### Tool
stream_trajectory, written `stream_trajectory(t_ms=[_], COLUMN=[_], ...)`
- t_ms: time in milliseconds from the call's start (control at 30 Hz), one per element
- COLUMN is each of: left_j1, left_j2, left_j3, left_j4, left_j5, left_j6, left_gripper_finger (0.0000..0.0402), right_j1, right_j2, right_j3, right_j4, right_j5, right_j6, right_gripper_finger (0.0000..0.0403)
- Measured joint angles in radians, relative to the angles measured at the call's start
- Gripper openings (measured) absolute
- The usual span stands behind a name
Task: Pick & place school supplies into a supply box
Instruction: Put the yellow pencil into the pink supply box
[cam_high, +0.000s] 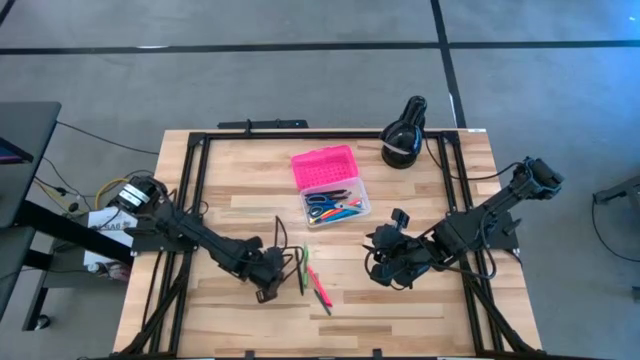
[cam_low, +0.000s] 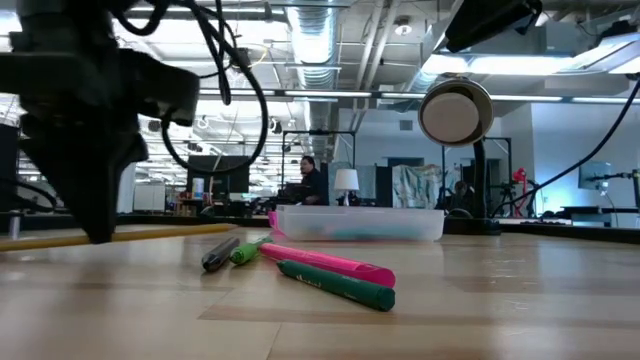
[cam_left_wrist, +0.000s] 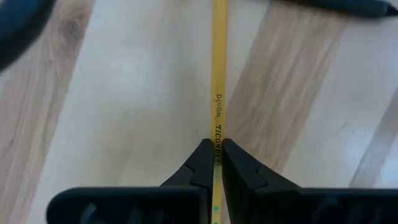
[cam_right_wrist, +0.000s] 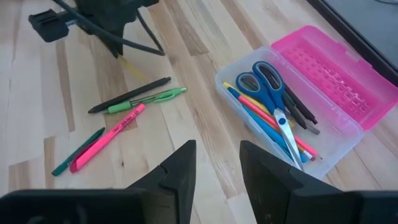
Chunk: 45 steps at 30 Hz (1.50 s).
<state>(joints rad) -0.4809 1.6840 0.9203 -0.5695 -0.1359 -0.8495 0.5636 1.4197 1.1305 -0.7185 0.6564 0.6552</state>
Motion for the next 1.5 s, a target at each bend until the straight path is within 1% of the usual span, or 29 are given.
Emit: stream_trajectory(t_ms=[200, 333, 467, 600, 733, 867, 1000, 1167, 1367, 1500], left_j1=[0.047, 0.098, 0.175, 0.287, 0.436, 0.584, 0.682, 0.72, 0.72, 0.721], left_j2=[-0.001, -0.002, -0.003, -0.003, -0.003, -0.003, 0.021, 0.075, 0.133, 0.155], left_j3=[0.037, 0.1, 0.181, 0.257, 0.313, 0.317, 0.317, 0.317, 0.318, 0.317], left_j4=[0.003, -0.035, -0.082, -0.095, -0.073, 0.046, 0.14, 0.261, 0.318, 0.326], left_j5=[0.016, 0.016, 0.017, 0.016, 0.04, 0.123, 0.208, 0.305, 0.317, 0.322], left_j6=[0.049, 0.127, 0.222, 0.328, 0.393, 0.425, 0.466, 0.49, 0.492, 0.509], left_gripper_finger=[0.0005, 0.0005, 0.0005, 0.0005, 0.0005, 0.0005, 0.0005, 0.0005, 0.0005, 0.0005], right_j1=[0.0, 0.0, 0.0, 0.0, 0.0, 0.0, 0.0, -0.003, -0.005, -0.016], right_j2=[0.0, 0.0, 0.0, 0.0, 0.0, 0.0, 0.0, -0.001, -0.001, -0.001], right_j3=[0.0, 0.0, 0.0, 0.0, 0.0, 0.0, 0.0, 0.0, 0.0, 0.0], right_j4=[0.0, 0.0, -0.007, -0.007, -0.008, -0.008, -0.008, -0.007, -0.014, -0.014], right_j5=[-0.003, -0.004, -0.004, -0.004, -0.004, -0.004, -0.003, -0.003, -0.001, -0.002], right_j6=[0.0, 0.0, 0.0, 0.0, 0.015, 0.042, 0.068, 0.083, 0.106, 0.107], right_gripper_finger=[0.0117, 0.0117, 0.0117, 0.0117, 0.0117, 0.0117, 0.0117, 0.0117, 0.0117, 0.0117])
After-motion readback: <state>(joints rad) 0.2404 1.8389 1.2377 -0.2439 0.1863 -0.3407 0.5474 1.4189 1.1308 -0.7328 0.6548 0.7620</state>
